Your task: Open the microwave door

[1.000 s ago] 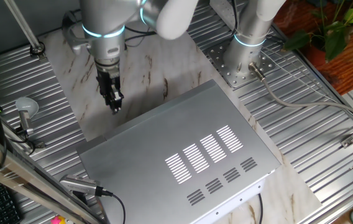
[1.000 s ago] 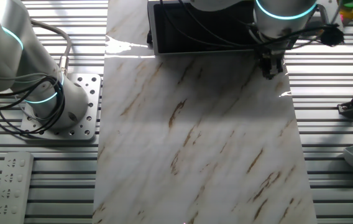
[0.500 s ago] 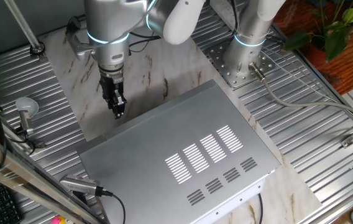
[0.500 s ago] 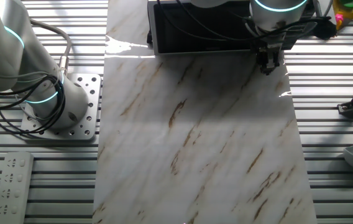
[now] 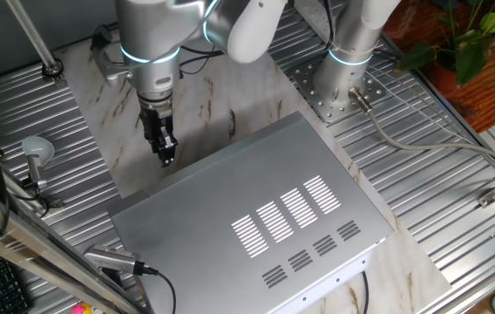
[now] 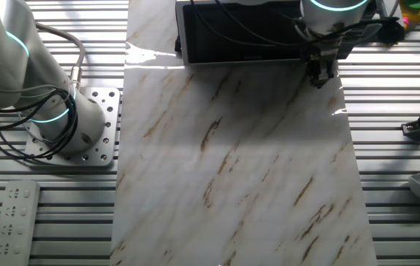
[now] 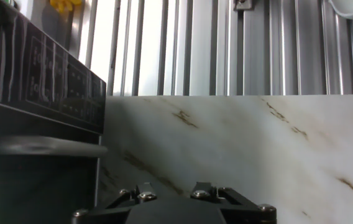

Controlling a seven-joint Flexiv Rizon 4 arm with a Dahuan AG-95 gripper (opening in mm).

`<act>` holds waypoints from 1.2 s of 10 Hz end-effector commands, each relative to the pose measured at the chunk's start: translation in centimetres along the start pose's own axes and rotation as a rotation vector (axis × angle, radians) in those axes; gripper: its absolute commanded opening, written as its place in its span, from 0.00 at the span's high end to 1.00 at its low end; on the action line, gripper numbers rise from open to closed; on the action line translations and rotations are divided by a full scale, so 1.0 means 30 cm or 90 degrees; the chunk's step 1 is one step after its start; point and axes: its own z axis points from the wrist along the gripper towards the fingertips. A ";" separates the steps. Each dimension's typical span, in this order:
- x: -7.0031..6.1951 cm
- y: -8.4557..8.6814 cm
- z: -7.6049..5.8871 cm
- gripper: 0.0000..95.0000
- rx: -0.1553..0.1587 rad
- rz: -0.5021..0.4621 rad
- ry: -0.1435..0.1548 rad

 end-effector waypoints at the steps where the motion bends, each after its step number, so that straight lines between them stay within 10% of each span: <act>1: 0.002 -0.001 -0.003 0.80 -0.007 0.007 -0.005; 12: 0.002 -0.001 -0.003 0.80 -0.028 -0.043 0.008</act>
